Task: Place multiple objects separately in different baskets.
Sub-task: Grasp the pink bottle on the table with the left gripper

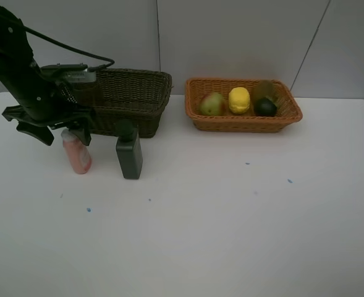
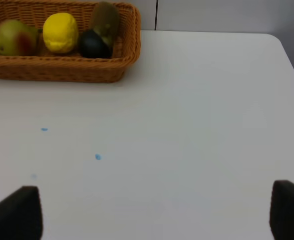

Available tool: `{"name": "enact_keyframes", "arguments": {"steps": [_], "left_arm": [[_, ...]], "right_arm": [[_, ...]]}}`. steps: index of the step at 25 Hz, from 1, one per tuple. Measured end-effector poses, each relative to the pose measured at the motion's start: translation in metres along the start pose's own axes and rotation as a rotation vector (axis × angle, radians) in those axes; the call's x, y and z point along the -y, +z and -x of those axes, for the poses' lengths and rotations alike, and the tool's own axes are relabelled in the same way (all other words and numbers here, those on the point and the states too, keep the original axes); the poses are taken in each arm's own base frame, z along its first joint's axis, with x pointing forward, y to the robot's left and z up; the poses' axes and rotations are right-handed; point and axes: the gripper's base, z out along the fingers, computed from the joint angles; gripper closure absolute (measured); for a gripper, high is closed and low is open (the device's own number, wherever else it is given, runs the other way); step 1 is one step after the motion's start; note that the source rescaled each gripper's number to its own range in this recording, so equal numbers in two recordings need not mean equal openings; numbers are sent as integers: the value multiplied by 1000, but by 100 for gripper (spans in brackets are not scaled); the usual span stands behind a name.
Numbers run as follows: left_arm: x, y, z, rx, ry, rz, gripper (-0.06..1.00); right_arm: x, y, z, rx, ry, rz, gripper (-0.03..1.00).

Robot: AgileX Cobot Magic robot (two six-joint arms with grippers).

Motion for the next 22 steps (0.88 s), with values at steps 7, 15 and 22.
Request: {"name": "enact_keyframes", "arguments": {"steps": [7,15,22], "left_arm": [[0,24,3,-7,-17,-6,-3],[0,30,6,16,-23,-12,-3],[0,30,6,17,-24,-12,18]], "right_arm": [[0,0,0,0,0,0,-2],[0,0,0,0,0,0,-2],[0,0,0,0,0,0,-2]]}}
